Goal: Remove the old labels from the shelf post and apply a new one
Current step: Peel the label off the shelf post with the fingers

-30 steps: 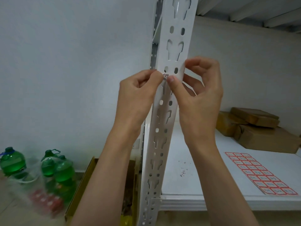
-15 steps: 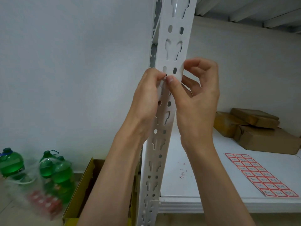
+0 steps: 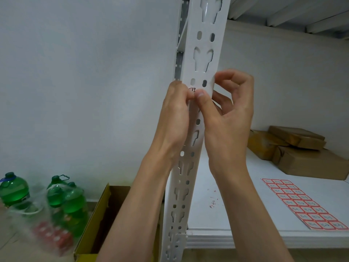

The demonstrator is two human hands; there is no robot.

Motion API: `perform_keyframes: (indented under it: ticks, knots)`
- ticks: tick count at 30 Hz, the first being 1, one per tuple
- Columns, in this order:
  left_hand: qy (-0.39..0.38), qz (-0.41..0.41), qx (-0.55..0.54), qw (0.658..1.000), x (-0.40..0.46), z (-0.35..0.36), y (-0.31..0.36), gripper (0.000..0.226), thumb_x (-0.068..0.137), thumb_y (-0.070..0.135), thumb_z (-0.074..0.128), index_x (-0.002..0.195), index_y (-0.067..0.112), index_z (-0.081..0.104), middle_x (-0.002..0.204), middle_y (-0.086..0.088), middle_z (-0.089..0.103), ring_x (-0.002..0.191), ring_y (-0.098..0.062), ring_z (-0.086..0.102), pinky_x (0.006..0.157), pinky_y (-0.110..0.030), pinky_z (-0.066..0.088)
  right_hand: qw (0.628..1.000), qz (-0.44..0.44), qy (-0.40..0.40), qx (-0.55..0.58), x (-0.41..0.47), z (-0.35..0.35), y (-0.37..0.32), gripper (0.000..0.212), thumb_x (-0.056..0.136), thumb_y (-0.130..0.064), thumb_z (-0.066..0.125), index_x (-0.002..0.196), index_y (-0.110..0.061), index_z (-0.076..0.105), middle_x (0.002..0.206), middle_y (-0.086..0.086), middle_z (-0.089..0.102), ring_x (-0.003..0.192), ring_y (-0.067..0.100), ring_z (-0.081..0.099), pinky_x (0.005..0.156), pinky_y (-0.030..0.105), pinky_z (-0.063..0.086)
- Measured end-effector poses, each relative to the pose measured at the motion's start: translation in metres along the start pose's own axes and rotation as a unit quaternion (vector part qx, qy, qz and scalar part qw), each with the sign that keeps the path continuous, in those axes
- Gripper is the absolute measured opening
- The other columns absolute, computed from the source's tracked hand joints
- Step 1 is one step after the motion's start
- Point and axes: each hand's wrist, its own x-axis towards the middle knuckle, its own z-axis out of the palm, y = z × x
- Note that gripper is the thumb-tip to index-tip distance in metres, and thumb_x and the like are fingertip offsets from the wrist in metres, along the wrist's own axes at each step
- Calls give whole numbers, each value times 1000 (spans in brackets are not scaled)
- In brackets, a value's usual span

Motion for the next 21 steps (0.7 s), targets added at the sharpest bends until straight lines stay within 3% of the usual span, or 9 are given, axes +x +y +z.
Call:
perform_keyframes:
  ticks: [3,6,8,10,14,18,20,21]
  knots:
    - [-11,-6,3,1000,-1,-1,1,44,85,42,38,99,6,58,91,-13,60,81,-27,59,71,-44,49,1000,1,0,-4,0,0,0,36,91,-12,72,114,-27,49,117,-15,59,103,-3,64,82,10,51]
    - [6,5,37,999,0,1,2,57,83,48,36,111,3,58,111,-25,62,95,-37,63,78,-47,53,1000,-2,-3,-1,0,0,0,36,91,-10,72,113,-27,49,115,-17,58,102,-6,64,81,9,51]
    - [14,9,43,999,1,2,4,49,85,46,37,102,4,56,102,-24,59,88,-29,59,75,-44,50,1000,-2,-4,2,0,-1,-1,36,92,-9,71,113,-27,49,115,-18,58,102,-6,64,79,9,51]
    - [21,9,36,999,0,3,5,34,88,42,38,91,11,53,87,-10,53,82,-22,54,72,-42,47,1000,0,-6,4,0,-1,0,36,92,-9,71,114,-26,49,115,-18,58,102,-7,64,79,8,51]
    - [27,7,33,999,1,2,6,25,93,35,38,88,15,51,86,-5,50,81,-20,51,71,-41,45,1000,2,-3,4,0,1,0,36,92,-10,71,114,-27,48,114,-19,57,102,-8,62,78,6,49]
    - [21,17,36,999,0,2,4,18,98,20,39,83,14,46,73,5,51,63,-5,50,58,-24,44,1000,0,-5,15,-1,1,0,35,93,-5,68,115,-23,49,114,-16,57,97,-13,62,76,5,49]
    - [13,14,34,999,-1,1,2,22,95,29,41,89,10,51,80,0,59,69,-10,59,62,-29,50,1000,-1,-7,11,-1,1,0,35,93,-6,68,115,-24,48,114,-17,57,98,-12,62,77,5,49]
    - [8,8,38,999,0,1,2,34,90,37,41,96,6,54,90,-9,63,80,-21,63,68,-38,52,1000,-1,-7,6,-1,1,0,35,93,-7,69,115,-25,48,114,-17,57,99,-11,62,77,6,49]
